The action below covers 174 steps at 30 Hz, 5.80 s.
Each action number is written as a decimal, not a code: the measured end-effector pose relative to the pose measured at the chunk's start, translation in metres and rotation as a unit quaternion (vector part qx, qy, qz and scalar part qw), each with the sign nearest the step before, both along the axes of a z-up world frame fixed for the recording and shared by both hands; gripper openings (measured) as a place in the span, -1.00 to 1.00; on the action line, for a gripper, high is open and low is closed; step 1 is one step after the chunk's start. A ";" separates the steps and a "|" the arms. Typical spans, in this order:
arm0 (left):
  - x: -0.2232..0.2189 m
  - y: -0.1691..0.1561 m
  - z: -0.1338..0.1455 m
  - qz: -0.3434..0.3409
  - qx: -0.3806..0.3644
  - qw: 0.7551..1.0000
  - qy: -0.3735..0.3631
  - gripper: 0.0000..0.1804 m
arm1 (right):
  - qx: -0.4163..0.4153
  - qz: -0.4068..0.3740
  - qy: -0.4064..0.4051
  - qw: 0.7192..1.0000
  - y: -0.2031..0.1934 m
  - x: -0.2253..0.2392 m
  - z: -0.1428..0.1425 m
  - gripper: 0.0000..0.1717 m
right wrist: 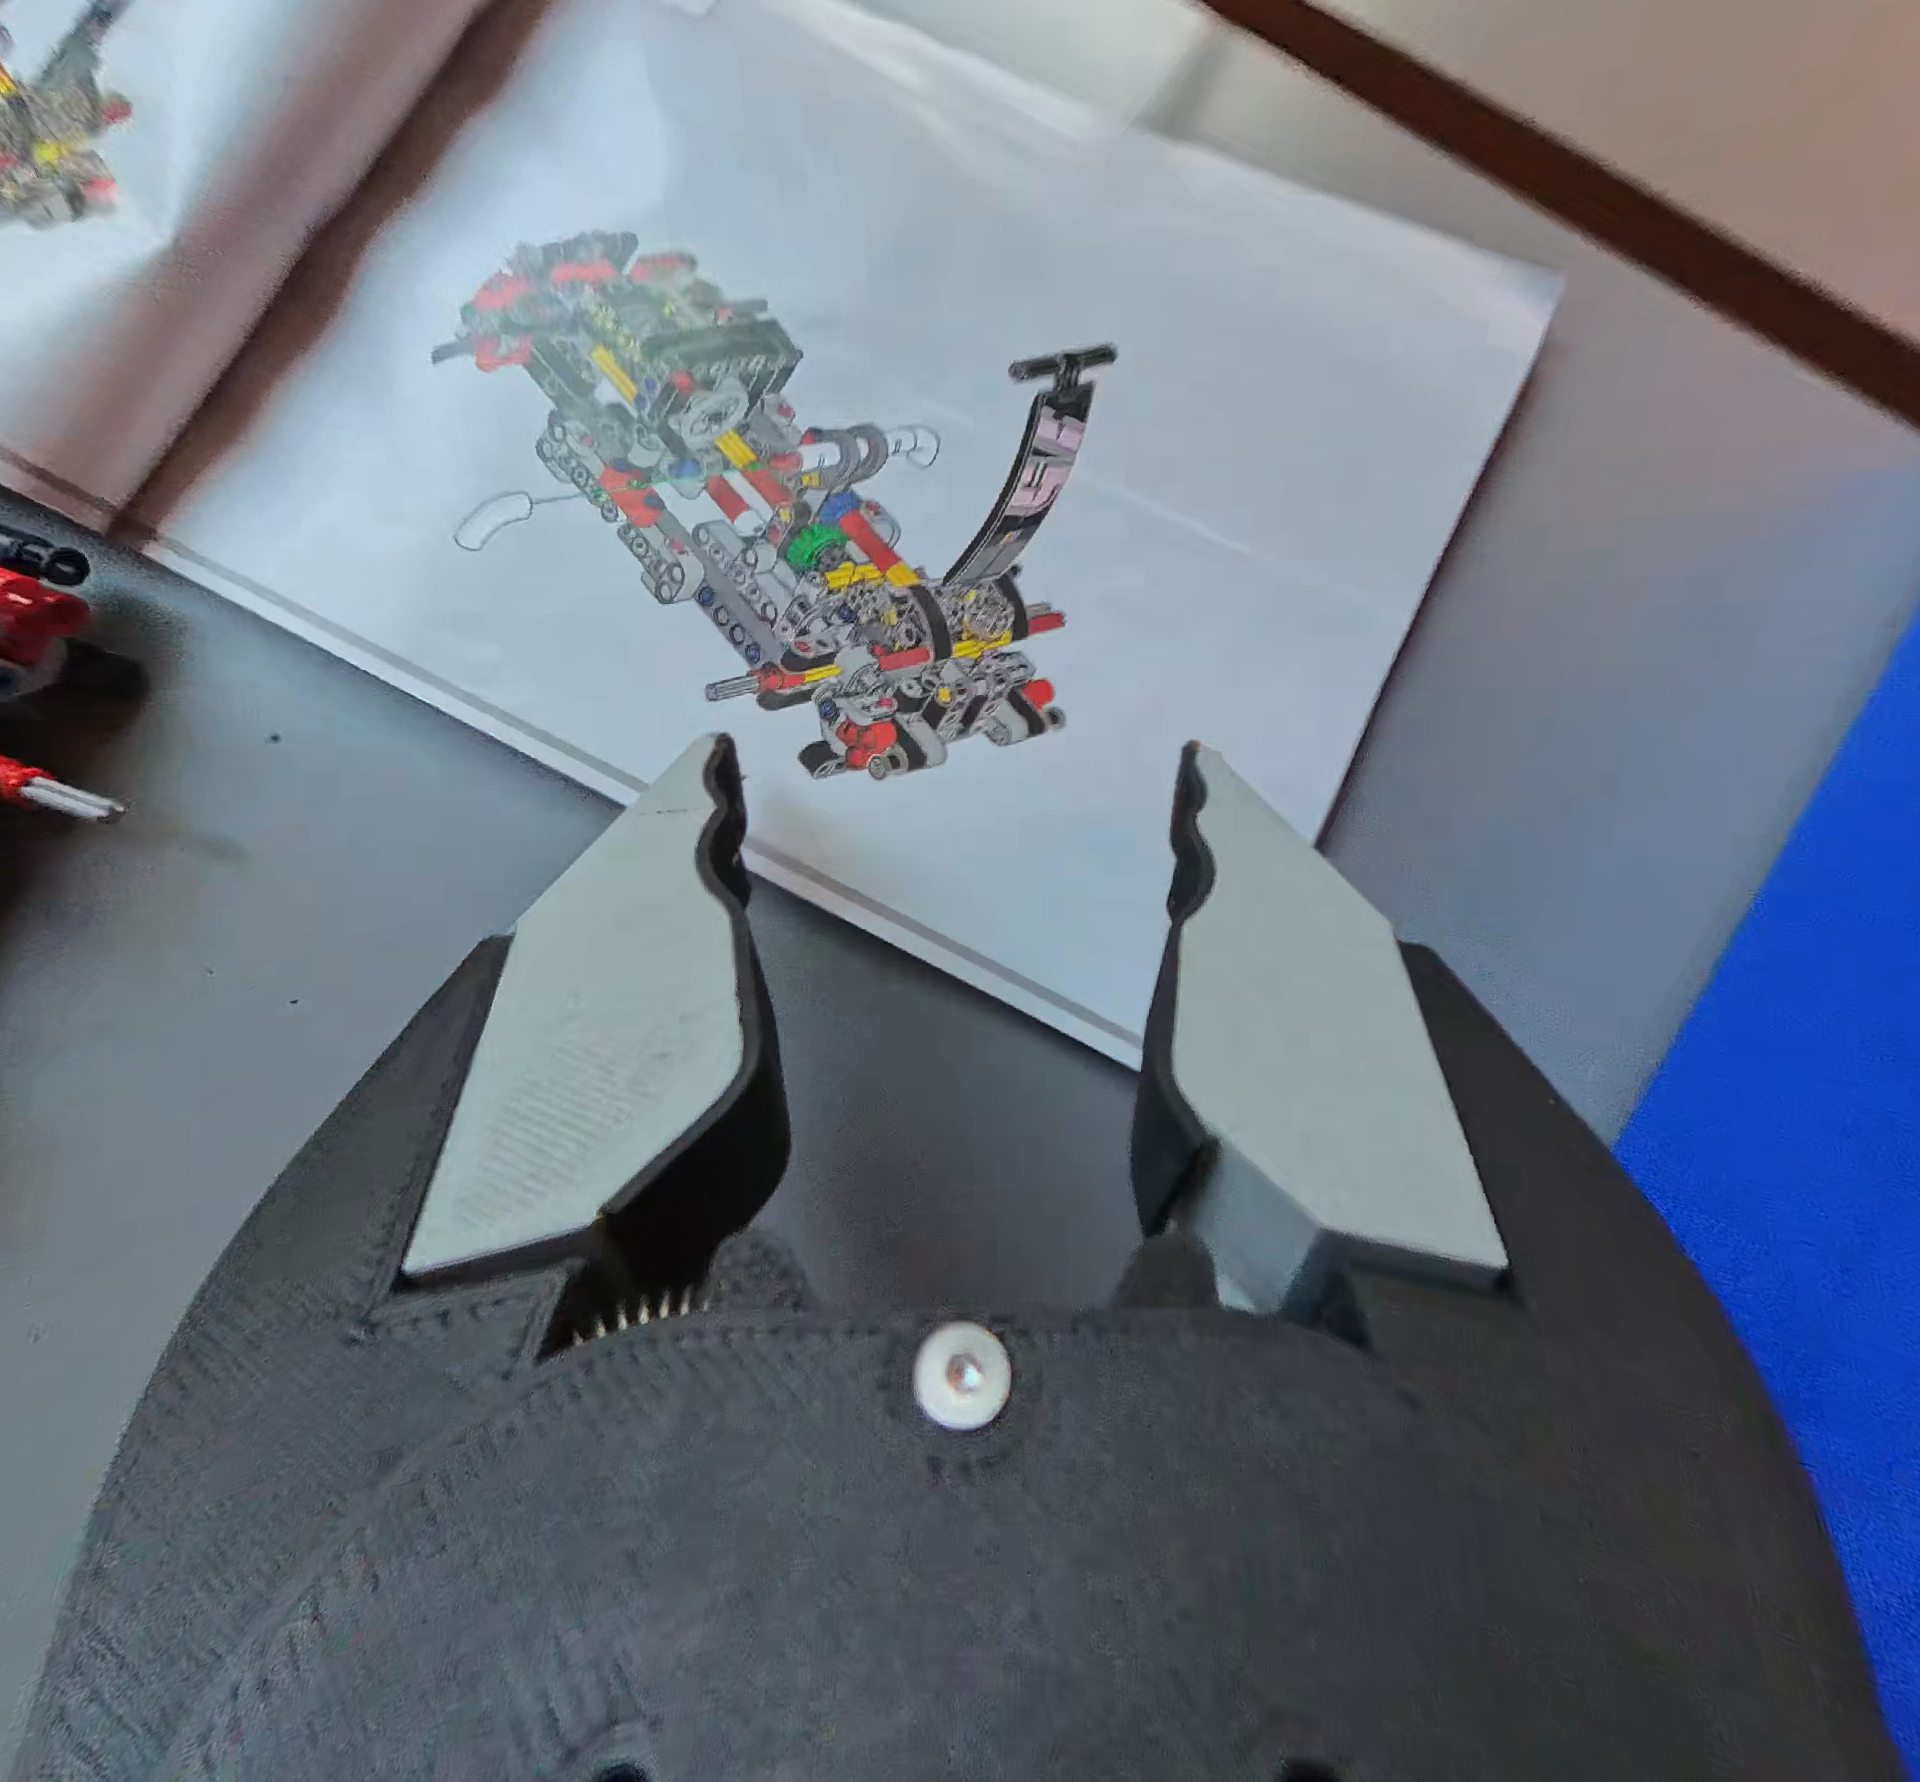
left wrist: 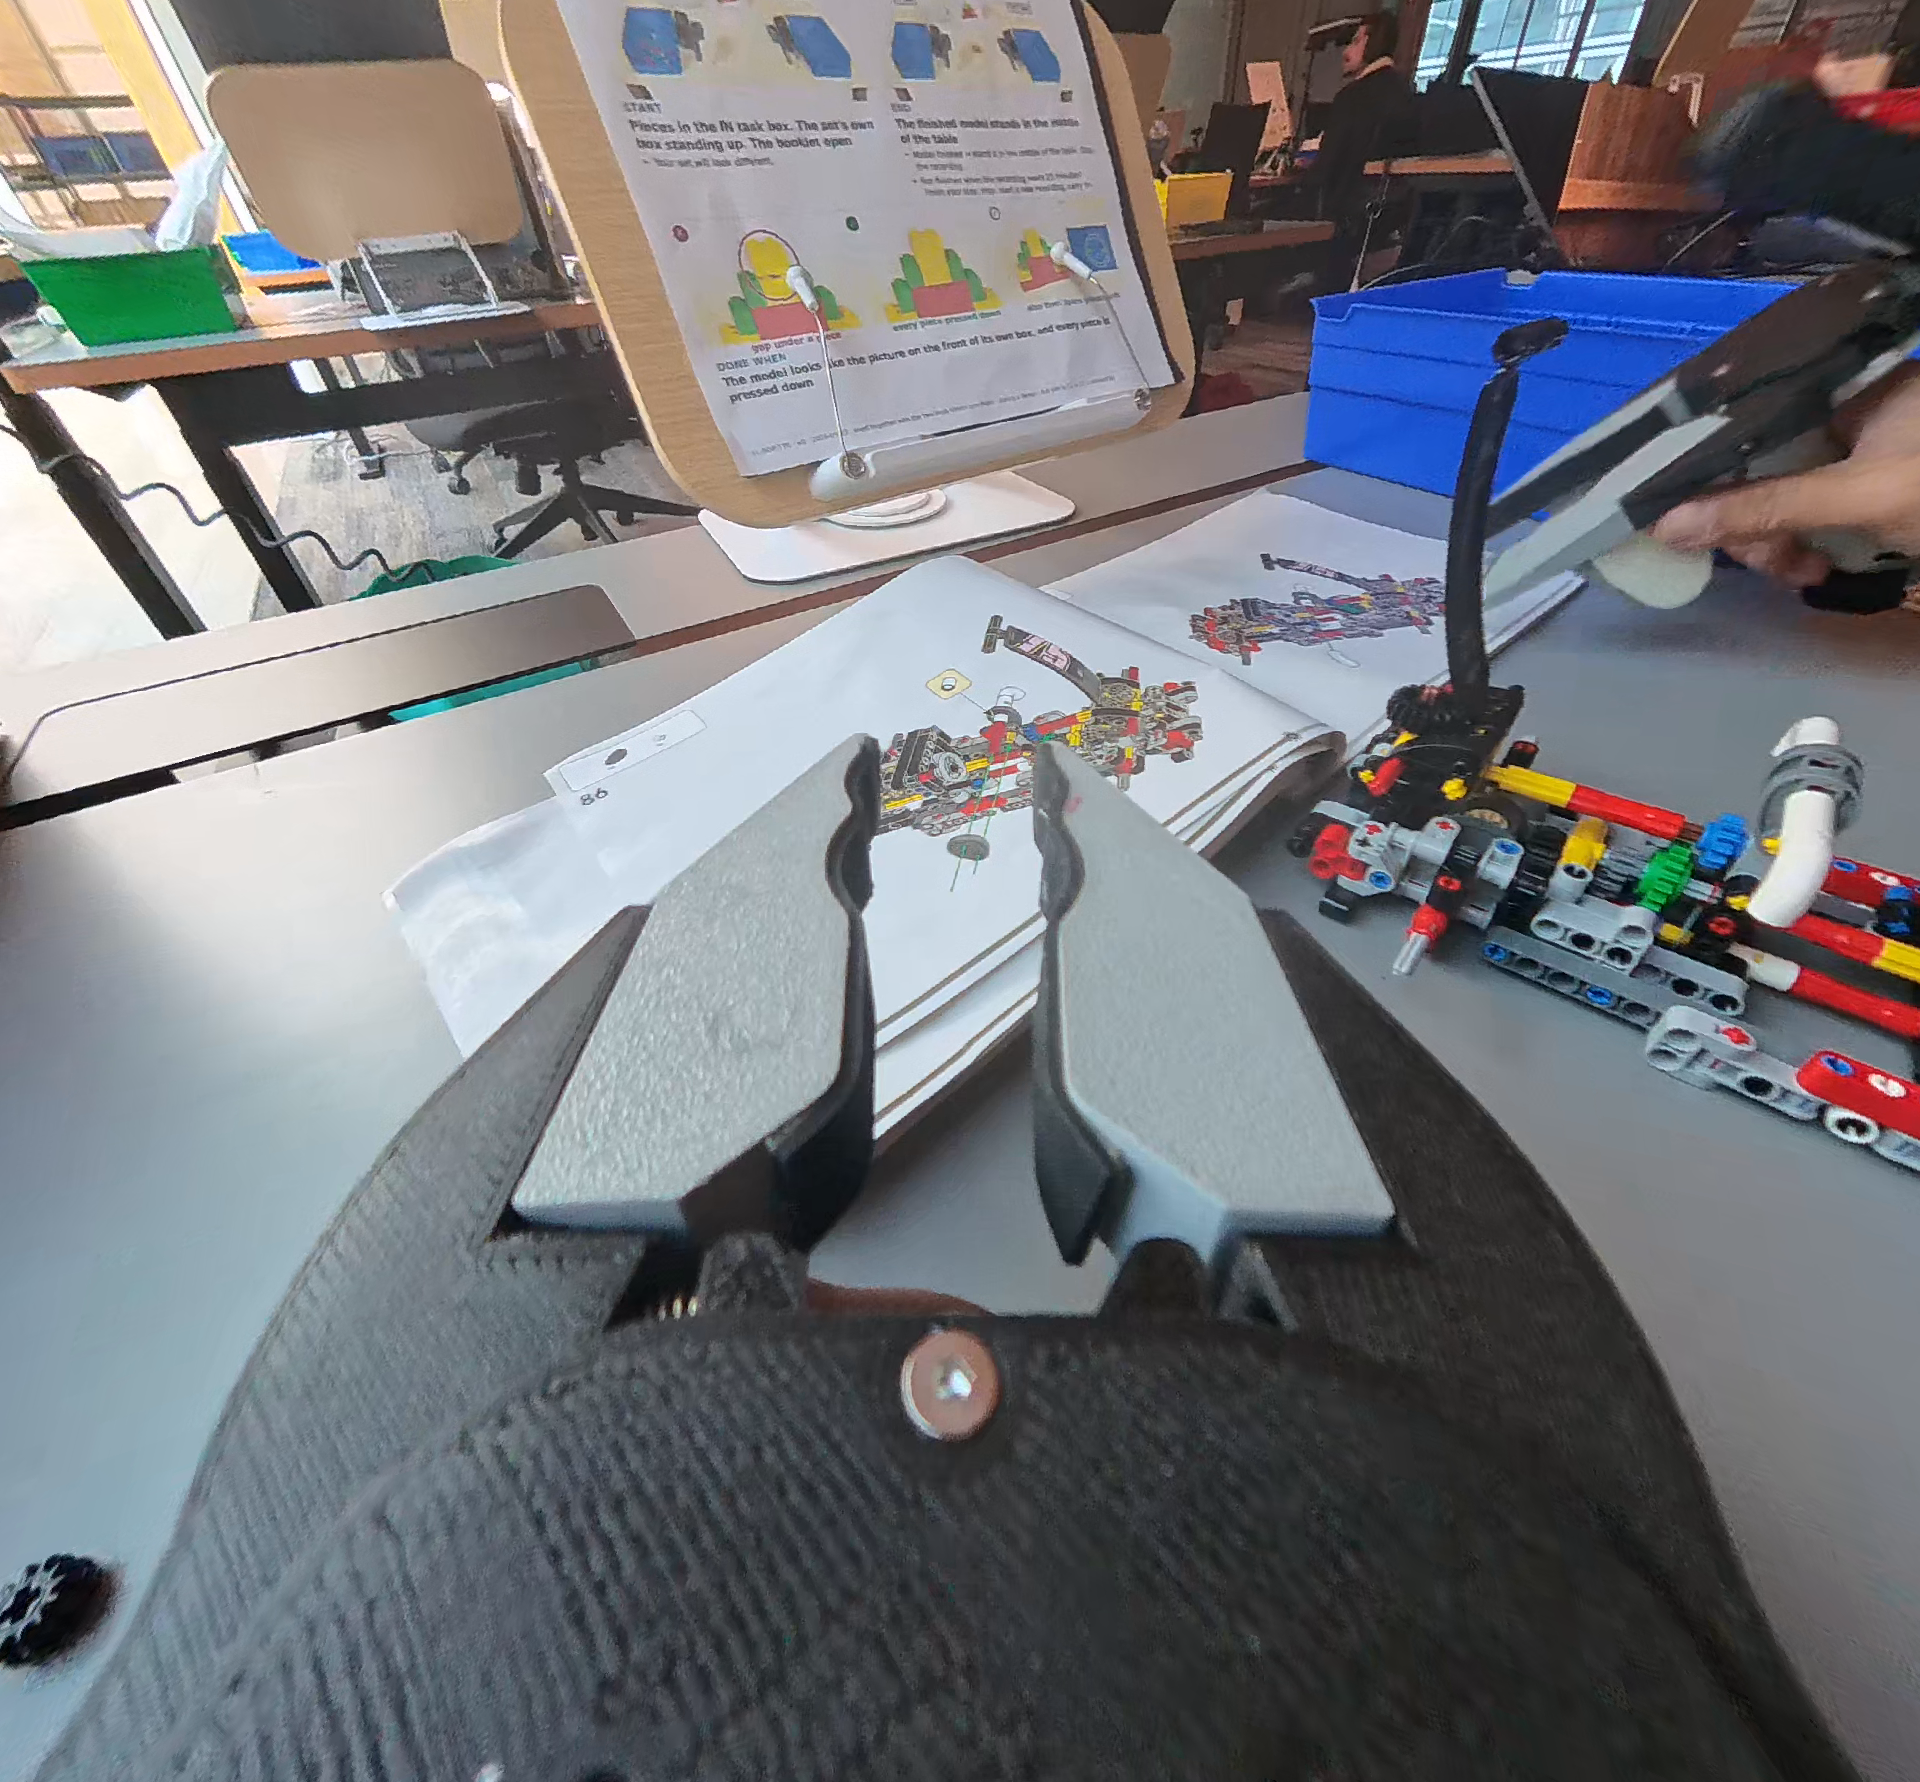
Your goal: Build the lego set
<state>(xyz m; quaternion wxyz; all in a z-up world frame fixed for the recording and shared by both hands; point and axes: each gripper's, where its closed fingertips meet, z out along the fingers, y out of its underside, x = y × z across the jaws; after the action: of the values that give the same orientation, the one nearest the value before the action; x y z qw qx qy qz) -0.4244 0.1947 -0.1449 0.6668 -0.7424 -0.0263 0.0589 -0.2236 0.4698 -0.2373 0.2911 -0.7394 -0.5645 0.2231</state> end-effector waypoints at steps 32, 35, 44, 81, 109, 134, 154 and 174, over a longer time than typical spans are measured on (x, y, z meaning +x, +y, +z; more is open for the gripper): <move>0.017 -0.001 -0.004 -0.058 -0.008 0.998 -0.001 -0.71 | 0.001 -0.037 0.016 0.999 0.005 0.017 -0.006 -0.45; 0.014 -0.004 0.001 -0.052 0.013 0.999 -0.012 -0.72 | -0.011 -0.040 0.017 0.999 0.001 0.014 -0.008 -0.25; 0.003 -0.002 -0.004 -0.013 -0.006 1.000 -0.023 -0.75 | 0.022 0.006 0.001 1.000 -0.012 -0.006 -0.009 -0.79; 0.164 0.256 -0.070 -0.053 -0.548 0.833 0.057 -0.12 | 0.050 -0.017 0.291 0.955 0.034 0.000 0.072 -0.74; 0.149 0.257 -0.087 -0.013 -0.513 0.857 -0.049 -1.00 | 0.048 -0.010 0.246 0.968 0.027 -0.009 0.055 -0.59; 0.058 0.171 0.029 -0.106 -0.321 0.886 -0.319 -1.00 | -0.061 0.147 0.151 0.976 -0.062 -0.068 0.030 -0.57; -0.050 -0.071 0.103 -0.022 -0.273 0.947 -0.170 -0.35 | -0.028 0.391 0.048 0.919 -0.192 -0.169 0.043 -0.50; 0.034 -0.237 -0.015 0.022 -0.176 0.956 -0.233 -0.28 | 0.035 0.213 0.264 0.940 -0.173 0.057 0.146 -0.56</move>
<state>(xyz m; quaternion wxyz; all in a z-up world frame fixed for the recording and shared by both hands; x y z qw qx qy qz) -0.3900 -0.0422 -0.1599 0.5000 -0.8402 -0.1860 -0.0971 -0.1665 0.2968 -0.0915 0.4015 -0.5060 -0.6190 0.4468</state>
